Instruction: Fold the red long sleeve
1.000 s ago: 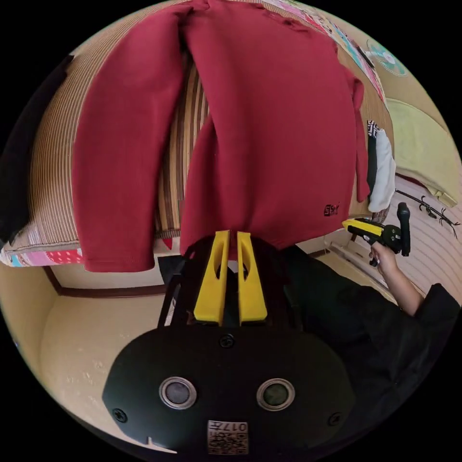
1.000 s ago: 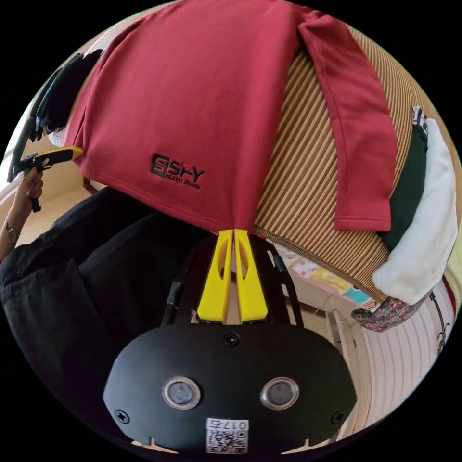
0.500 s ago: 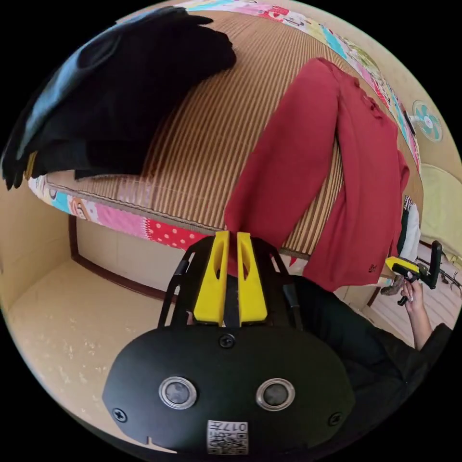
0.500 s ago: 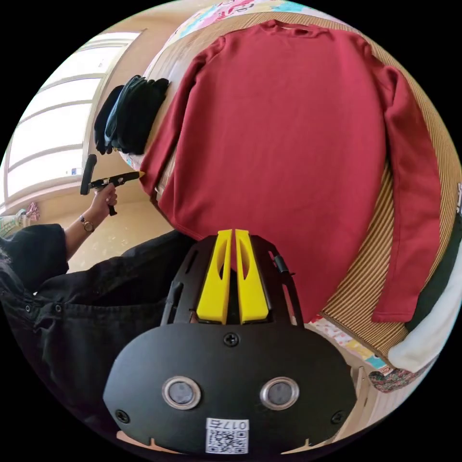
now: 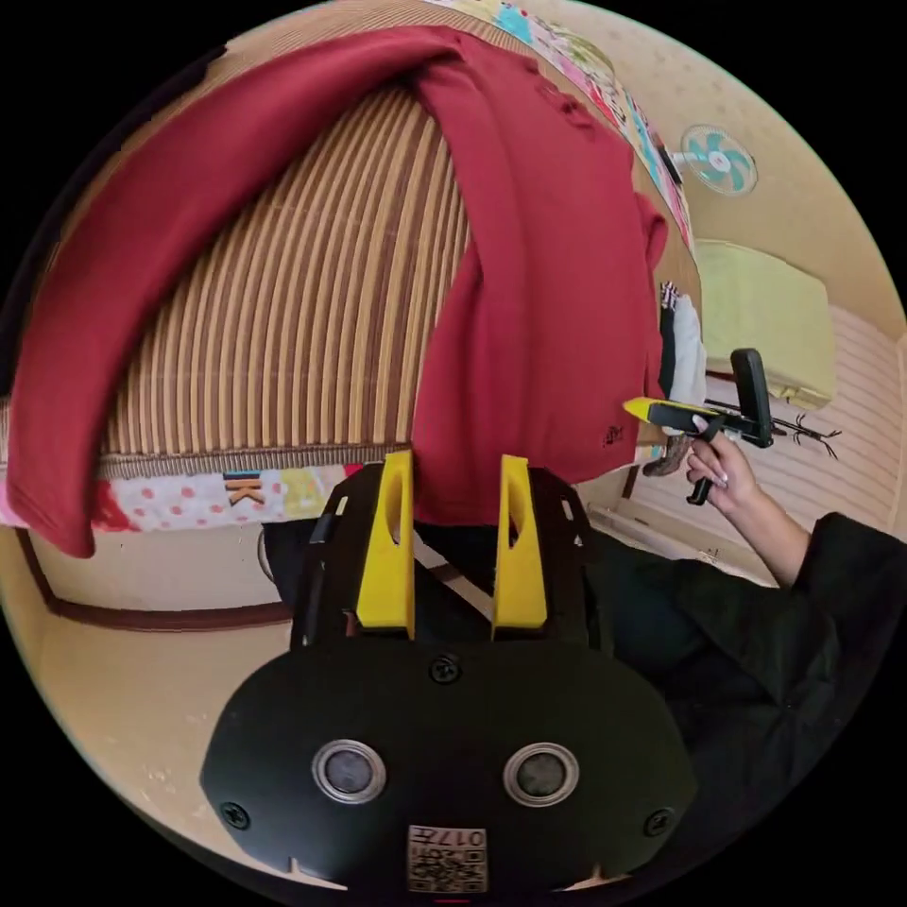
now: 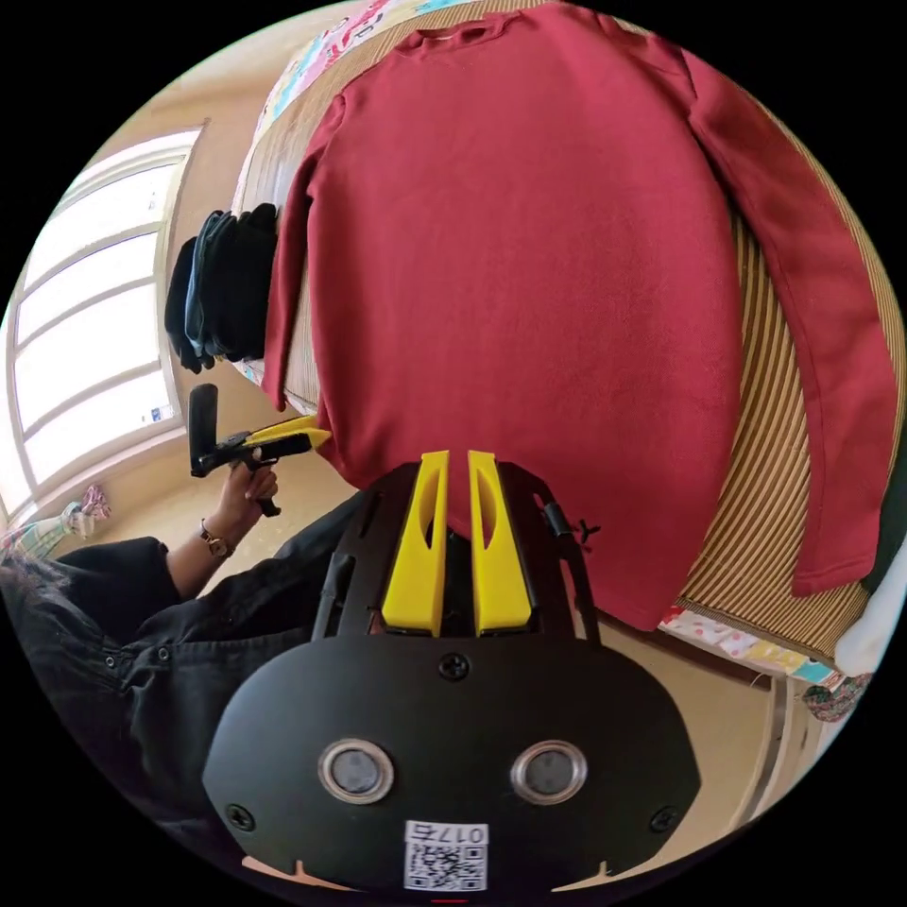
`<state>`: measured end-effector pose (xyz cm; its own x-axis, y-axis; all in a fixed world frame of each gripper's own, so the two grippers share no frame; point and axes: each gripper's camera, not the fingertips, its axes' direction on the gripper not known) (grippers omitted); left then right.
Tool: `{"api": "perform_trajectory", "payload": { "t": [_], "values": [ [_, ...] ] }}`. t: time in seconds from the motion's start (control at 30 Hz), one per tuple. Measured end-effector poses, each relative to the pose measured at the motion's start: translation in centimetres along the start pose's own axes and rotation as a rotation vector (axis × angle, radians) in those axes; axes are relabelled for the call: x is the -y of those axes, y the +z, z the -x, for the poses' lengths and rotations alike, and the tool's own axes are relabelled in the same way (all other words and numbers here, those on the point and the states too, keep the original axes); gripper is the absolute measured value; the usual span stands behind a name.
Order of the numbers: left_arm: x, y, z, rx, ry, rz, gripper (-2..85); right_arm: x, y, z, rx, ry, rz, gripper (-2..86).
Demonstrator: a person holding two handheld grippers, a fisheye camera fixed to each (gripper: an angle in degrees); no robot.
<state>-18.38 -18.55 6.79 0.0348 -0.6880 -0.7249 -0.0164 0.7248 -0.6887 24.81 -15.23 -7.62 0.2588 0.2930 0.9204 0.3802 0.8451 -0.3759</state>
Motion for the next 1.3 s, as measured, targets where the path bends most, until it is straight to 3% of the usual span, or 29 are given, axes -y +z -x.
{"api": "perform_trajectory", "payload": {
  "t": [0.03, 0.1, 0.2, 0.27, 0.4, 0.47, 0.57, 0.67, 0.73, 0.83, 1.03, 1.1, 1.17, 1.3],
  "values": [
    [-0.4, -0.6, 0.6, -0.001, -0.025, -0.002, 6.2, -0.3, -0.9, -0.1, 0.004, -0.01, -0.015, 1.6],
    [-3.4, -3.3, 4.2, -0.245, -0.176, -0.065, 2.5, -0.7, -2.3, 0.2, -0.019, -0.041, -0.046, 1.4],
    [-9.0, -4.5, 8.8, -0.467, -0.383, -0.127, 2.8, -1.1, -3.5, 0.2, -0.072, -0.057, -0.067, 0.9],
    [-11.9, -4.5, 11.8, -0.584, -0.513, -0.173, 4.3, -0.9, -2.2, -1.1, -0.136, -0.013, 0.04, 0.7],
    [-17.3, -5.9, 19.6, -0.757, -0.845, -0.499, 13.3, -1.9, -2.9, -4.1, -0.023, 0.033, 0.068, 0.6],
    [-17.5, -5.9, 22.2, -0.812, -0.91, -0.619, 15.8, -2.9, -4.4, -6.1, 0.084, 0.087, 0.054, 0.5],
    [-16.8, -5.1, 25.4, -0.93, -0.996, -0.809, 15.6, -4.4, -5.8, -7.7, 0.163, 0.118, 0.055, 0.5],
    [-17.2, -4.6, 25.3, -1.108, -1.139, -1.05, 8.3, -5.5, -6.8, -8.6, 0.197, 0.132, 0.082, 0.4],
    [-17.0, -6.7, 23.6, -1.154, -1.072, -1.158, 4.1, -5.8, -7.4, -8.8, 0.196, 0.128, 0.089, 0.4],
    [-15.7, -14.3, 18.1, -1.04, -0.795, -1.193, 3.8, -5.7, -8.3, -8.7, 0.171, 0.119, 0.115, 0.5],
    [-6.2, -28.4, -2.4, -0.675, -0.043, -1.273, 4.0, -6.0, -10.3, -7.8, 0.09, 0.069, 0.164, 0.5],
    [0.0, -27.7, -13.7, -0.583, 0.265, -1.174, 4.3, -6.4, -11.1, -7.7, 0.087, 0.045, 0.169, 0.6],
    [4.6, -23.8, -22.2, -0.577, 0.429, -1.019, 5.5, -7.1, -12.4, -7.9, 0.108, 0.006, 0.171, 0.6],
    [8.2, -9.8, -33.8, -0.552, 0.516, -0.664, 10.3, -8.8, -15.7, -9.5, 0.135, 0.022, 0.095, 0.6]
  ]
}}
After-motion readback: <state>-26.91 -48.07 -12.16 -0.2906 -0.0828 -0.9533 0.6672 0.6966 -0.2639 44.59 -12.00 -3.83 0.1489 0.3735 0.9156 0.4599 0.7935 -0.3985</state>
